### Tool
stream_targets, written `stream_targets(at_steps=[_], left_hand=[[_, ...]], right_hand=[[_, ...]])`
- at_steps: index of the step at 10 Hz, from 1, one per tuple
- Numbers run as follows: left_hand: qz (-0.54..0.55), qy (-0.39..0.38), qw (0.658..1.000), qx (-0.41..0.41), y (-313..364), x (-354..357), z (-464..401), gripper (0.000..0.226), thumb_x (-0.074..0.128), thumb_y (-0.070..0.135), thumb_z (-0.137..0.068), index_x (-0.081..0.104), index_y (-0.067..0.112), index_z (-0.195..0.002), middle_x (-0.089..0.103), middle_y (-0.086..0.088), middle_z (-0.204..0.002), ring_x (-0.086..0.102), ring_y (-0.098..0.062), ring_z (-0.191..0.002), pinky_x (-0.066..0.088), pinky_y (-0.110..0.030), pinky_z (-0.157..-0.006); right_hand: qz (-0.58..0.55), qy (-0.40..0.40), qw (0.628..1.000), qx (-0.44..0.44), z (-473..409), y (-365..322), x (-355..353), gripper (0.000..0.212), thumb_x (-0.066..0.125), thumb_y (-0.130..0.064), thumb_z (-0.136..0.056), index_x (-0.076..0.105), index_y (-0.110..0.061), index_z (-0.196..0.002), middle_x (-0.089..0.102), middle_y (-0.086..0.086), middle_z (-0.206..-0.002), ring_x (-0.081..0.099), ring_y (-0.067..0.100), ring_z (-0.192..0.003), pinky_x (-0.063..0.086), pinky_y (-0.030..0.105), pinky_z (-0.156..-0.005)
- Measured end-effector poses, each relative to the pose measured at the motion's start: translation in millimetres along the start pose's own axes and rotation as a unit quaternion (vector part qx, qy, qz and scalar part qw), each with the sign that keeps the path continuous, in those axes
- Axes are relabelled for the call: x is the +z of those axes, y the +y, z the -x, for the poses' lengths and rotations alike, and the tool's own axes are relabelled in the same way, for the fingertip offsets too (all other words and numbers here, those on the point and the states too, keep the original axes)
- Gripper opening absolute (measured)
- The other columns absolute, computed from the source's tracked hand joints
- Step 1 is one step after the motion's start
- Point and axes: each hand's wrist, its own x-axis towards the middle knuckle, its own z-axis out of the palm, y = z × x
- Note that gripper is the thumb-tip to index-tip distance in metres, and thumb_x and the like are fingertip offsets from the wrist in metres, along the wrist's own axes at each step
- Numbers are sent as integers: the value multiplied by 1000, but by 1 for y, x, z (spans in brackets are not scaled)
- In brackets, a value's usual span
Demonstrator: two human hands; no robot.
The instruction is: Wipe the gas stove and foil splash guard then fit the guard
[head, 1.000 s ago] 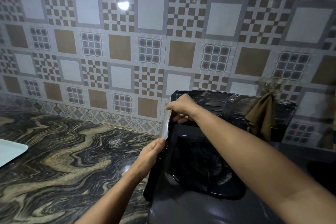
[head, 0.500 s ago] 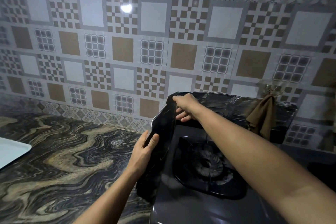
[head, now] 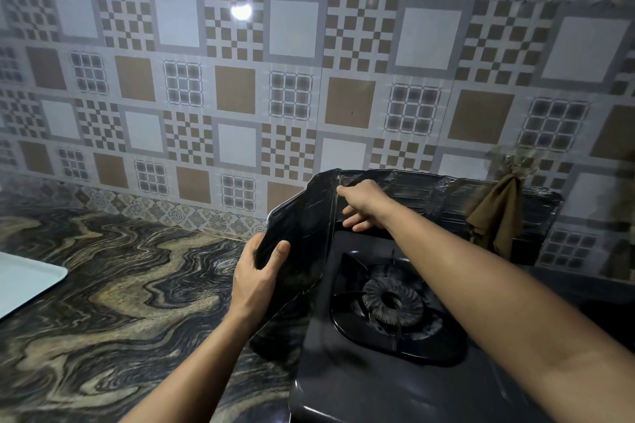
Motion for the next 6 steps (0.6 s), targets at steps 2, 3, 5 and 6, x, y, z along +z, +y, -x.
stream_targets(at_steps=[2,3,5,6], left_hand=[[-19,32,999,-4,6,-1,7,94,63,61,-74,38,9,-148,43,-9,-151,40,-20,-140,30,-31,-113],[-42,53,998,-13,6,1,11,85,66,51,-82,35,10,-149,43,-10,-151,40,-20,-140,31,-31,-112],[-132,118,984,4,12,8,24,104,59,75,-73,31,10,-150,39,-12,-152,36,-27,-141,31,-47,-116],[-189,187,963,52,26,20,34,92,53,68,-79,36,6,-144,42,-15,-146,36,-31,-135,32,-51,-113]], right_hand=[[-2,7,1000,2,9,11,-7,31,50,-42,-94,50,-13,-106,67,11,-96,73,26,-73,56,31,-53],[-2,10,1000,1,15,17,-12,32,51,-42,-94,52,-13,-107,67,10,-93,73,26,-73,56,31,-53],[-10,5,1000,2,35,30,-31,48,52,-42,-95,52,-6,-126,67,11,-96,72,25,-72,52,28,-47],[-17,6,1000,-1,48,40,-43,49,51,-42,-95,51,-5,-128,66,12,-99,73,26,-74,54,29,-49]])
